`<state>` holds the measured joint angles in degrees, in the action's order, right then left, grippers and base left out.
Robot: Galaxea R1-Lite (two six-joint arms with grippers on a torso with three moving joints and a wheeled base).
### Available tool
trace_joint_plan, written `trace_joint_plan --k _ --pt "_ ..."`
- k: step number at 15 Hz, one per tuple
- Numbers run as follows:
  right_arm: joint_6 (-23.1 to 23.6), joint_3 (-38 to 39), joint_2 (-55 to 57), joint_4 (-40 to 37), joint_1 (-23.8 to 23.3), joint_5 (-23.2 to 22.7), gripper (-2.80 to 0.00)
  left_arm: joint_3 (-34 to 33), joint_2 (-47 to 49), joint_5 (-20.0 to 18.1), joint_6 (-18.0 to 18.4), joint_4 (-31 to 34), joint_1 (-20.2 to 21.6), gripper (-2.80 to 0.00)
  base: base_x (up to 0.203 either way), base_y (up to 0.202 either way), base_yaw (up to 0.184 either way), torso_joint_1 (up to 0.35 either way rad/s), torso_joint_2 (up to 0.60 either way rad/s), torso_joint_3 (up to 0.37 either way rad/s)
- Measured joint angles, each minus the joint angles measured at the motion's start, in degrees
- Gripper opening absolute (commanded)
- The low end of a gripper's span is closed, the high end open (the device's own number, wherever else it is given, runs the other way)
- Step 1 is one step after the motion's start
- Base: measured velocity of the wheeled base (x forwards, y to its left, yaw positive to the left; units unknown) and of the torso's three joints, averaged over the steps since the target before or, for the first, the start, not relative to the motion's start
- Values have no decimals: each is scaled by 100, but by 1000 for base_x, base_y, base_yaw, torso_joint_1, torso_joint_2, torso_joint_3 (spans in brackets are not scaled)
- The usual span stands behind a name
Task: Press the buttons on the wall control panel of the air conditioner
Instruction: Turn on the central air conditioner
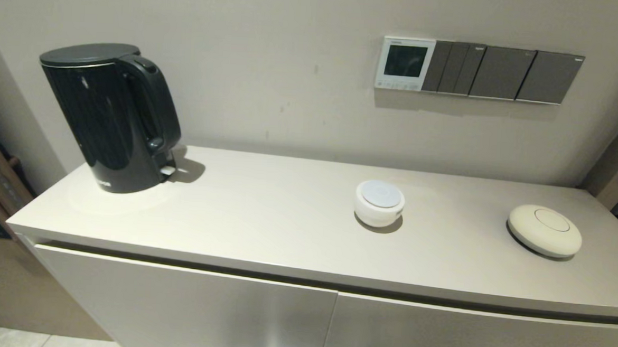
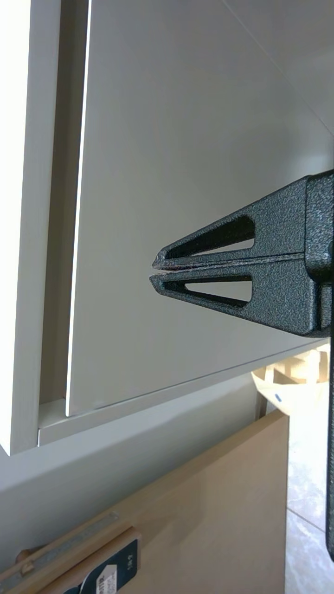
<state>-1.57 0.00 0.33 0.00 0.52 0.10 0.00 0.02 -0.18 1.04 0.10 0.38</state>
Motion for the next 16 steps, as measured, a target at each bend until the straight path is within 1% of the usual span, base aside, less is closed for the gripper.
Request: trace_joint_plan --k 16 --pt "14 -2 -4 0 7 9 -280 0 0 2 1 -2 0 -280 0 0 0 0 0 0"
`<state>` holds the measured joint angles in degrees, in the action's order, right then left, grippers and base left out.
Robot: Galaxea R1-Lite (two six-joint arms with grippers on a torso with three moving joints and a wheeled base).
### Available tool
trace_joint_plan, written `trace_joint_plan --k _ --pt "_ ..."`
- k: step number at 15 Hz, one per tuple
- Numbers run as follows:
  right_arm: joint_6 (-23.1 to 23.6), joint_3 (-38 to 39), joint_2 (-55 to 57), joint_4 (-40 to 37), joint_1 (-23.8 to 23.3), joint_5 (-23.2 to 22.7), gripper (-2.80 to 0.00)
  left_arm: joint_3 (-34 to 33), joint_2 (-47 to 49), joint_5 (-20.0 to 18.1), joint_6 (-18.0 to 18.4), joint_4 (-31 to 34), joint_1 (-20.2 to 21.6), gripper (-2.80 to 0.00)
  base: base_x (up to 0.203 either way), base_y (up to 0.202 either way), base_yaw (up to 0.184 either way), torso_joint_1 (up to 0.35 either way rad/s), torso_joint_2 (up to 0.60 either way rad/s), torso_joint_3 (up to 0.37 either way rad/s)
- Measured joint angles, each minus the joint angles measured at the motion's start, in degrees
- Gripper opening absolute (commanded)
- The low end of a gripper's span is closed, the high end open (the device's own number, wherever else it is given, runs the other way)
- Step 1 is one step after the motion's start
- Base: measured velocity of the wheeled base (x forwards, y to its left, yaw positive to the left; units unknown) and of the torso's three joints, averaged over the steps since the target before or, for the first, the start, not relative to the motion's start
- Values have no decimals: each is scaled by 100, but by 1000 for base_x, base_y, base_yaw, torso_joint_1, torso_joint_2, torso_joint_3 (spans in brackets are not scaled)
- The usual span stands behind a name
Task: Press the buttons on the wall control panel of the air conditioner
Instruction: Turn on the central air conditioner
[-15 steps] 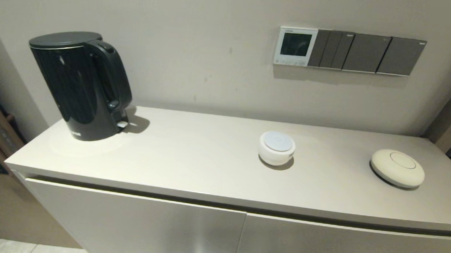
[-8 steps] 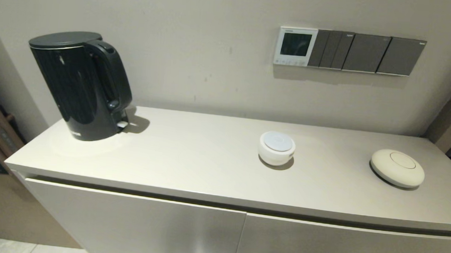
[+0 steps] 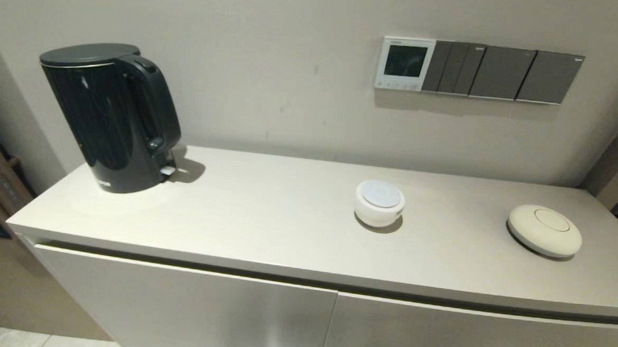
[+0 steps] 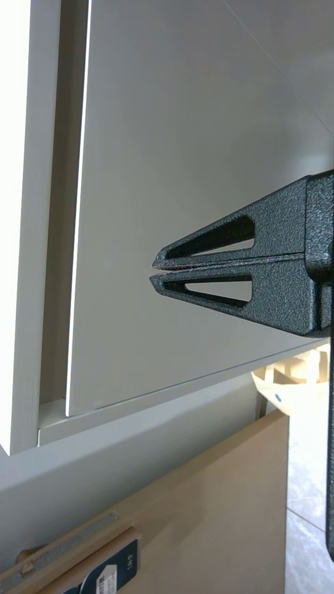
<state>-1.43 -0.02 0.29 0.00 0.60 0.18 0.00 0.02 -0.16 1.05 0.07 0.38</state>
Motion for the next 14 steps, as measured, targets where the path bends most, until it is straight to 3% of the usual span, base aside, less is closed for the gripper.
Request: trace_joint_plan --k 4,8,14 --pt "233 -359 -7 -141 2 -41 -280 0 0 0 0 2 -2 -280 0 0 0 0 0 0" --pt "379 -1596 401 -335 6 -95 -280 0 0 -2 -1 2 2 -280 0 0 0 0 0 0" --pt "395 -3749 2210 -274 44 -187 -280 0 0 -2 0 0 -2 -280 0 0 0 0 0 0"
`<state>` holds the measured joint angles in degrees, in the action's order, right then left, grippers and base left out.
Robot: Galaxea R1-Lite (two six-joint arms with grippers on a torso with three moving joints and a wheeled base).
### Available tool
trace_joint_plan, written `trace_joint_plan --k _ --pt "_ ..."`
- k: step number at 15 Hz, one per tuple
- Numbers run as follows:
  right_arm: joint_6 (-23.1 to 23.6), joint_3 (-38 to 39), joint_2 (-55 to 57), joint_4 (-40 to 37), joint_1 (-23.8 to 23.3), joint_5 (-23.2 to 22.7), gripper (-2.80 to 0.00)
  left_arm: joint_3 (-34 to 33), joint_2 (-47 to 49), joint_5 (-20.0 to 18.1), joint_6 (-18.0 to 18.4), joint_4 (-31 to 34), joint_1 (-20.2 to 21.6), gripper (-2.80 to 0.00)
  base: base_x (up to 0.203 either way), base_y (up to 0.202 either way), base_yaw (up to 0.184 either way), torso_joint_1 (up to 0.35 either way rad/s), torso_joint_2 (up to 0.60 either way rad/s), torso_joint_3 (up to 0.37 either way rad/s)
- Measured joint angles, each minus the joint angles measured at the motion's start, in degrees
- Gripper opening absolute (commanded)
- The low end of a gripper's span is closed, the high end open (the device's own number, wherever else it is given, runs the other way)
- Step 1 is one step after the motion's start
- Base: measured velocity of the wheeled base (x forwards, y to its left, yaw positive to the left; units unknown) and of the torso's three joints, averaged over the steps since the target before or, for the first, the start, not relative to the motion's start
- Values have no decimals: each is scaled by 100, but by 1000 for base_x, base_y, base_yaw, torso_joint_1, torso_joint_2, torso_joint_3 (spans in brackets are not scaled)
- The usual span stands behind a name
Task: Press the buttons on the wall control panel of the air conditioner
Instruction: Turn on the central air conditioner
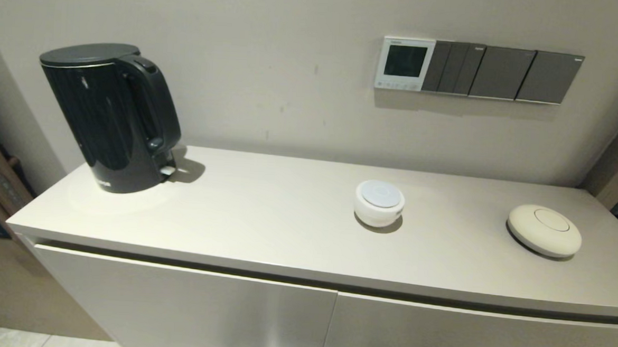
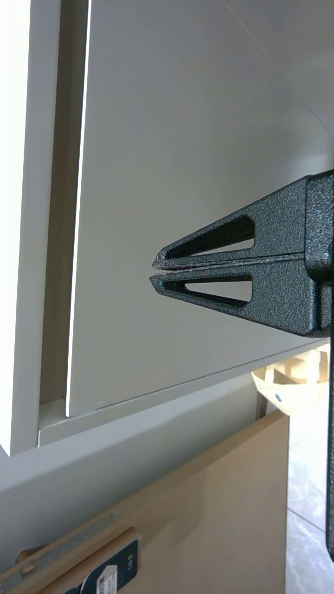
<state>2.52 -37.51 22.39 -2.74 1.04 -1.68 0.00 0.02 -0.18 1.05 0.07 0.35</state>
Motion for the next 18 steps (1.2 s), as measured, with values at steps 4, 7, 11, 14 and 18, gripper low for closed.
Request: trace_joint_plan --k 4,7,11,14,18 --pt "-215 -1280 1696 357 4 -38 -280 0 0 0 0 1 2 -280 0 0 0 0 0 0" --pt "-380 -2004 3054 807 187 163 -280 0 0 2 0 2 4 -280 0 0 0 0 0 0" --pt "-517 -2665 4572 1725 1691 1470 -280 0 0 0 3 3 0 -280 0 0 0 0 0 0" --pt "-532 -3045 5578 2616 2349 2363 -280 0 0 0 0 2 2 -280 0 0 0 0 0 0" --pt "-428 -3270 6572 3726 2550 2947 -280 0 0 2 3 2 0 -280 0 0 0 0 0 0"
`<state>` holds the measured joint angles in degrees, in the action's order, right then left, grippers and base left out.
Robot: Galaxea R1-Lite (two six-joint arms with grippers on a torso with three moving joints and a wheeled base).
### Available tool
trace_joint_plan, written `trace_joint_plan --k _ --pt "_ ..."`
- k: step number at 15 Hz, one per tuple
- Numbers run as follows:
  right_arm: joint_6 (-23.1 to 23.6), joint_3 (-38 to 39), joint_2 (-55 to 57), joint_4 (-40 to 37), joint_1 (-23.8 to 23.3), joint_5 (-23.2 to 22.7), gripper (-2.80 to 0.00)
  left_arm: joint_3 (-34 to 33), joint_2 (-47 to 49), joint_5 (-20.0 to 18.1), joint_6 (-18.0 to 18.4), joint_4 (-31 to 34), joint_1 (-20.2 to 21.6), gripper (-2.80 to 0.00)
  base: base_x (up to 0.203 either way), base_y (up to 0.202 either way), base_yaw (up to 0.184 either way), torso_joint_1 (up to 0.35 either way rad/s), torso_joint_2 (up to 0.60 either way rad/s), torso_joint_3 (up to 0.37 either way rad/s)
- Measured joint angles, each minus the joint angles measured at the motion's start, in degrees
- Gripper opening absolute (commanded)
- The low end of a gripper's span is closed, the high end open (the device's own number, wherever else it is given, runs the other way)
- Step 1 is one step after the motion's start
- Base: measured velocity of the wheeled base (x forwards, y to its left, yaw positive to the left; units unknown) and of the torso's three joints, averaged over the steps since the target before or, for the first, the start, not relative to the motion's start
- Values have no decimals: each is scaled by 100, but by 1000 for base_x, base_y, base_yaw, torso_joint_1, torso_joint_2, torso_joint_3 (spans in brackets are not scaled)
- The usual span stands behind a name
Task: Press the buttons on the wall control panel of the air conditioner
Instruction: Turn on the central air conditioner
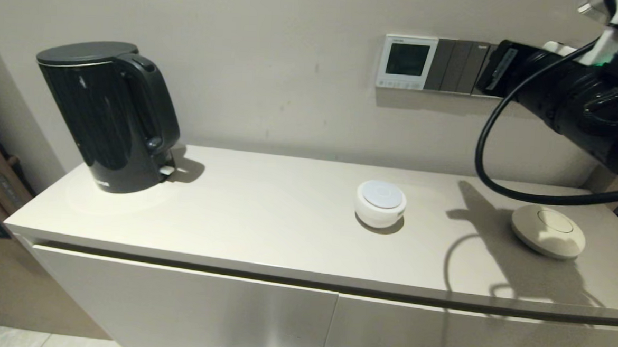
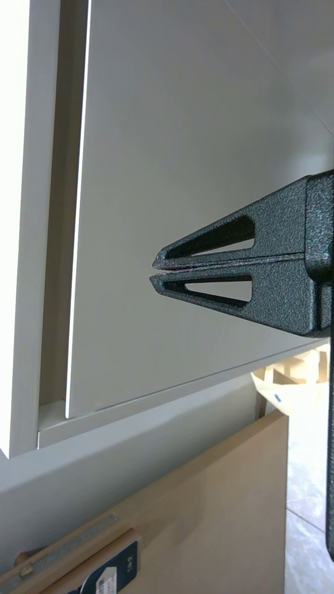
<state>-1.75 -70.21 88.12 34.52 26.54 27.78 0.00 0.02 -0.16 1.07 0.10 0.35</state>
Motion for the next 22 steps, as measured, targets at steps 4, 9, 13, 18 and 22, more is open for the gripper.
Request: trace_joint_plan --k 4,9,13,18,22 --pt "455 -208 740 1220 26 296 -280 0 0 0 -4 0 2 -280 0 0 0 0 0 0" --pt "502 -380 1524 1636 162 229 -280 0 0 -4 -2 0 0 -280 0 0 0 0 0 0" --pt "523 -485 1935 1788 125 220 -280 0 0 -2 -2 1 2 -280 0 0 0 0 0 0" --pt "521 -574 2120 1796 49 203 -280 0 0 -2 -3 0 0 -280 0 0 0 0 0 0" --pt "515 -693 2217 1794 -84 189 -280 0 0 -2 -3 0 0 -280 0 0 0 0 0 0"
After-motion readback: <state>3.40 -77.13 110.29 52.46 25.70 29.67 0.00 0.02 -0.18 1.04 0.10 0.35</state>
